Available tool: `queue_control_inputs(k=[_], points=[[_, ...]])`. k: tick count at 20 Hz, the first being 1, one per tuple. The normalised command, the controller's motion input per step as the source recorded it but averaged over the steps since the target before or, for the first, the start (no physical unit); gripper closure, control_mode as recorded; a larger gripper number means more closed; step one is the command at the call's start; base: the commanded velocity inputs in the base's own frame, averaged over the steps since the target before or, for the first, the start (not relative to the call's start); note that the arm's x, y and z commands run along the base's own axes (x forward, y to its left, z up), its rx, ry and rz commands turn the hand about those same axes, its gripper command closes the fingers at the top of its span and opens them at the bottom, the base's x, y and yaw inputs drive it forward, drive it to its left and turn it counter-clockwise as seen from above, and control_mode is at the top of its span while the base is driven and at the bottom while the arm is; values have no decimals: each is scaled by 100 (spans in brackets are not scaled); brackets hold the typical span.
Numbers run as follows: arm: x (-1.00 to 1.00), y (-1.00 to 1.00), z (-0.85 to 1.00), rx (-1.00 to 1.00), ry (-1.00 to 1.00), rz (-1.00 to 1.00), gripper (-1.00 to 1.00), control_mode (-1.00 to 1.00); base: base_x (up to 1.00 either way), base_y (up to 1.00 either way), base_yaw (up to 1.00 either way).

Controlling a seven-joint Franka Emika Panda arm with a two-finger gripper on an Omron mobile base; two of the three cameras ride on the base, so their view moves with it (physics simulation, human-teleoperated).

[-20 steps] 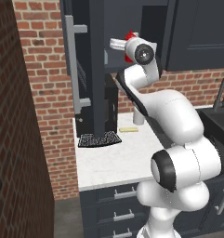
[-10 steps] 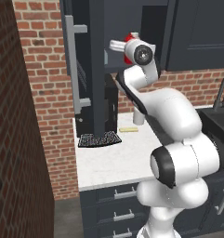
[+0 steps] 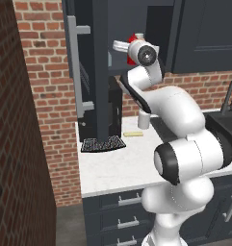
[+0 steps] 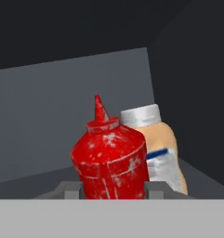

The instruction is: Put the shaker and condiment bottle from the counter next to their counterparts in the cabinet.

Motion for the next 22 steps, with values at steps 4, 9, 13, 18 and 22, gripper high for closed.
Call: queue_control_inputs(k=[4,9,13,18,22], points=[[19,0,0,0,0,0,100,-100,0,0,0],[10,0,0,0,0,0,100,-100,0,0,0],[3,0,0,0,0,0,100,-100,0,0,0],[-1,0,0,0,0,0,-100,-100,0,0,0],[-2,0,0,0,0,0,-100,-100,0,0,0]])
